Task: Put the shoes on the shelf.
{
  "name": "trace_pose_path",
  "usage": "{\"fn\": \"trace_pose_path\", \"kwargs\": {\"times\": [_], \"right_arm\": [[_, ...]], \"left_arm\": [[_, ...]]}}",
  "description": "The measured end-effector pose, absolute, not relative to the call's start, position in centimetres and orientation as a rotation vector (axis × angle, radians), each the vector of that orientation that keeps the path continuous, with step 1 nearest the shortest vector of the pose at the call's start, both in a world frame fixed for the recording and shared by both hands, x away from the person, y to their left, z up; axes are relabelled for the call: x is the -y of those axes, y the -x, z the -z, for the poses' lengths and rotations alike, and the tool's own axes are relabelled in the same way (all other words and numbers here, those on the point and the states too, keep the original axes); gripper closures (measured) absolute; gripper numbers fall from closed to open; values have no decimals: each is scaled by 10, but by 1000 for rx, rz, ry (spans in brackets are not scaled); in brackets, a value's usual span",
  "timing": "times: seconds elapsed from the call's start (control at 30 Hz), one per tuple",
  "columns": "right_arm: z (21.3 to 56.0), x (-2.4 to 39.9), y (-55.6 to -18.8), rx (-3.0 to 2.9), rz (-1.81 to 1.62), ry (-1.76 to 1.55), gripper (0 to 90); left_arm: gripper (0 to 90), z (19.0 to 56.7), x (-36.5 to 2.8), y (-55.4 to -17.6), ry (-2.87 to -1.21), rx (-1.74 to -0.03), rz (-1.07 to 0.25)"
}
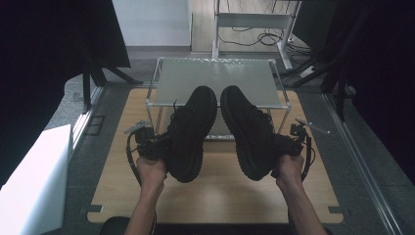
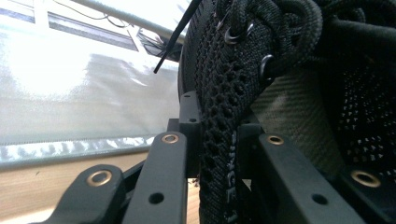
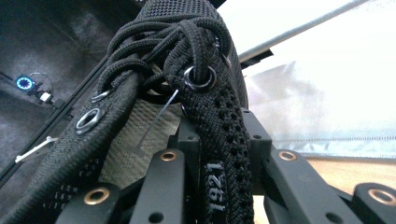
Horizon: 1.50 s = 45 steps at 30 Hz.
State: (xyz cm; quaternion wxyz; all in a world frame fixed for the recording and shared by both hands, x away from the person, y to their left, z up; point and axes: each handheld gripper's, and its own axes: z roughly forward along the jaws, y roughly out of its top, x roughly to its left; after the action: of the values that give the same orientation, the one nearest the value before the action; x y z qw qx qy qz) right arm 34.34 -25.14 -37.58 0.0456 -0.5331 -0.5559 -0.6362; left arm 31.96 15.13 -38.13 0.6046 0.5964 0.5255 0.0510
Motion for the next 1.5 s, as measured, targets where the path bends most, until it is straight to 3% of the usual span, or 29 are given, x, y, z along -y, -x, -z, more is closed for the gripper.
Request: {"fn": "trace_pose_path", "kwargs": {"times": [1.5], "right_arm": [[346, 226, -440, 1477, 1931, 1866, 756]], "left_arm": [[772, 325, -127, -429, -1312, -1438, -203]]}}
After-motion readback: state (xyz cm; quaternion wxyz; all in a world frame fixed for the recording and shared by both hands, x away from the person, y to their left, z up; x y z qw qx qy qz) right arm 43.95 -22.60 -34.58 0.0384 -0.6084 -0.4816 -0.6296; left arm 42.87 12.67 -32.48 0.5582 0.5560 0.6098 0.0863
